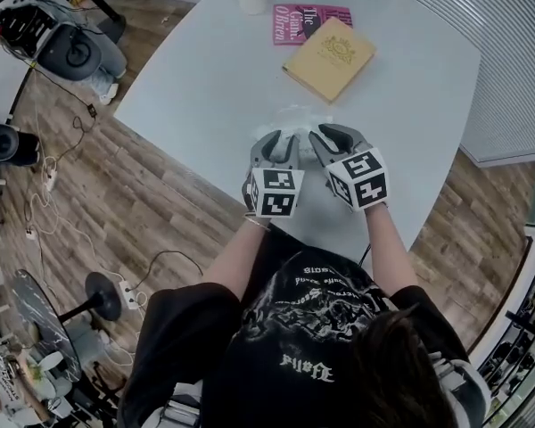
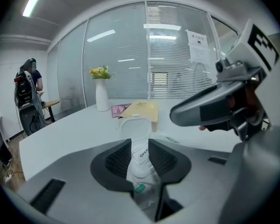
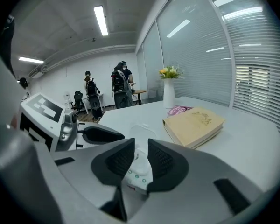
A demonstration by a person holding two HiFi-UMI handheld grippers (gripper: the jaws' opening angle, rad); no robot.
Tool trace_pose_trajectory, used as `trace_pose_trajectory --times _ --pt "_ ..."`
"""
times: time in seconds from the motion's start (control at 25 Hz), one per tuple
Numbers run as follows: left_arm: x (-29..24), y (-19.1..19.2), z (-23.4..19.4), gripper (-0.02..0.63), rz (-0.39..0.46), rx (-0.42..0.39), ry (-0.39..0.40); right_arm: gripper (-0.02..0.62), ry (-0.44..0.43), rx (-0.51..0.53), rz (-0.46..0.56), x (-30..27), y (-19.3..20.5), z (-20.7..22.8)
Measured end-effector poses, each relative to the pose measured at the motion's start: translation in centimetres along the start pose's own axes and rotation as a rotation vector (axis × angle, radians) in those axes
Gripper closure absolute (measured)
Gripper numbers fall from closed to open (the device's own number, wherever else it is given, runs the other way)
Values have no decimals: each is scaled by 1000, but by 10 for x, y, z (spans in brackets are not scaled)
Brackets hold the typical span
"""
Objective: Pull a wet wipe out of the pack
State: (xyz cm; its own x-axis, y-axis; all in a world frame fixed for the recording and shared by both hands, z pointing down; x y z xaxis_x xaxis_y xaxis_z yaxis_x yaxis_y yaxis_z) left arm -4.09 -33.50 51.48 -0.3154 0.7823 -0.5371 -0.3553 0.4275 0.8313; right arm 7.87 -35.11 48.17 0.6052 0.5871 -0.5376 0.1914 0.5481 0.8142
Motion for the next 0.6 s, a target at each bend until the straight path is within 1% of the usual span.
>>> trace_pose_trajectory --times 0.08,0.2,0.32,0.44,0.6 --pt "-2 1 -6 502 3 16 -12 509 -17 -8 -40 -9 5 2" --pt "-3 5 -13 572 5 36 -30 503 -47 -13 -92 -21 12 1" --pt "-5 5 -15 578 9 54 -3 488 -74 -7 -152 -34 16 -1" --pt "-8 4 -14 578 1 51 26 483 -86 -3 -213 -46 22 -1" --pt "-12 4 -13 578 -21 54 58 482 -106 -12 -256 -56 26 -2"
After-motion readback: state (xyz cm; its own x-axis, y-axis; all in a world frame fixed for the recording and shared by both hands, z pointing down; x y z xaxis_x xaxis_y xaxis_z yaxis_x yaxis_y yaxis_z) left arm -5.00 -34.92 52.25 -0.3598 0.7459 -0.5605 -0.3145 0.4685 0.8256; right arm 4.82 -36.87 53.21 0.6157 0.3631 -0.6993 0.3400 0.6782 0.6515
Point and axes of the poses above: the fingertips, and each gripper's own axes: x backward along the fingers, z to its right, y out of its underside, the point moved 7 cm from there along x, backward along the fingers, and after that the axes turned 8 degrees about -x, right-handed, at the moved point
